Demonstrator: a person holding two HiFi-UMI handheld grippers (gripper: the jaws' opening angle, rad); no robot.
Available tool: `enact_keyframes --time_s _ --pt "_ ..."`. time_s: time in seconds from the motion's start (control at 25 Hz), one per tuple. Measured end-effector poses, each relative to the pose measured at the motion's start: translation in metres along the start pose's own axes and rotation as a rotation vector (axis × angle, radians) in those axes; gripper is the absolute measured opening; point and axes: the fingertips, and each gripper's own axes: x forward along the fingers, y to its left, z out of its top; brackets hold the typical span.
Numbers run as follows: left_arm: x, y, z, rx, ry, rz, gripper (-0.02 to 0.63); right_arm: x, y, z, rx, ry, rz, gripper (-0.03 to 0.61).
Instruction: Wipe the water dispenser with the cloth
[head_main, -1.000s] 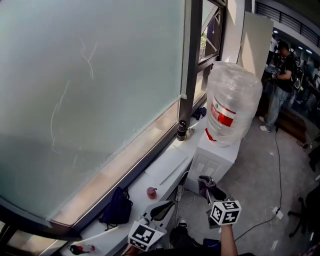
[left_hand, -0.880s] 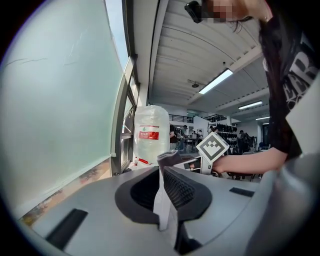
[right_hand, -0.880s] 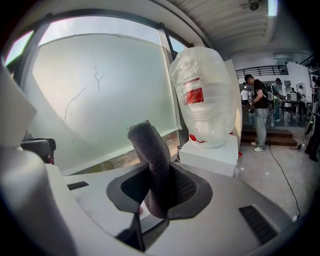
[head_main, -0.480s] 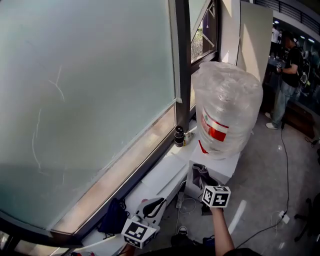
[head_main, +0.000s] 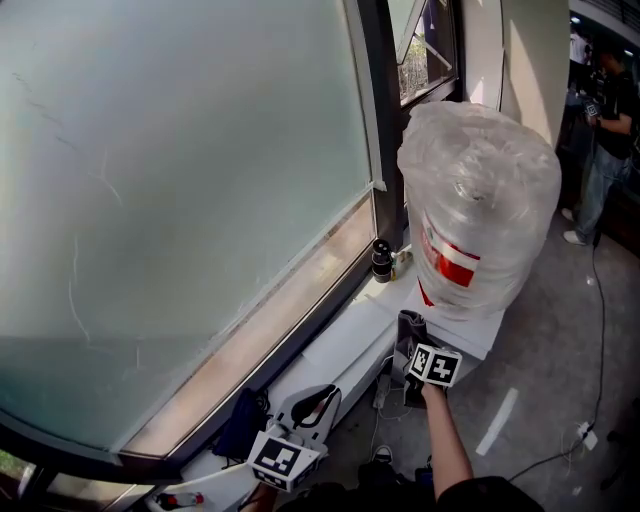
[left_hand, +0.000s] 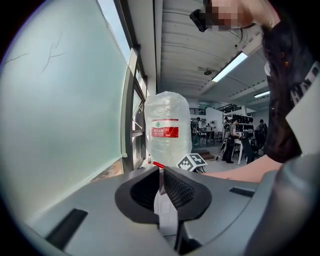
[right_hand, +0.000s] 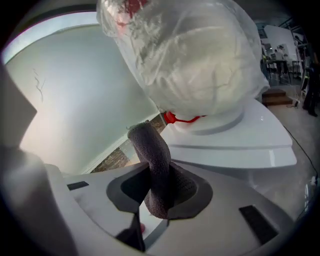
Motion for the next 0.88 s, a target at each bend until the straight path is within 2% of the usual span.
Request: enact_keyframes --time_s 0.12,0.24,0.56,0.88 --pt "0.005 -0.003 -0.005 0.003 0.022 -0.006 0.028 0.010 -0.014 -0.002 0.087 0.015 -0.014 0.103" --pt "0.011 -0.005 -0.008 0.008 0.039 -0.015 0.028 0.007 -0.023 -0.003 0.132 0.019 0.002 0.104" --pt "0.028 -0.026 -0.002 0.026 0.033 -0.079 0.028 -0.029 -0.069 -0.010 0.197 -0.004 -0.027 0.106" --pt "0.045 -0.058 0.001 0.042 0.020 -0.173 0.028 -0.075 -0.129 -0.020 0.226 -0.033 -0.109 0.106"
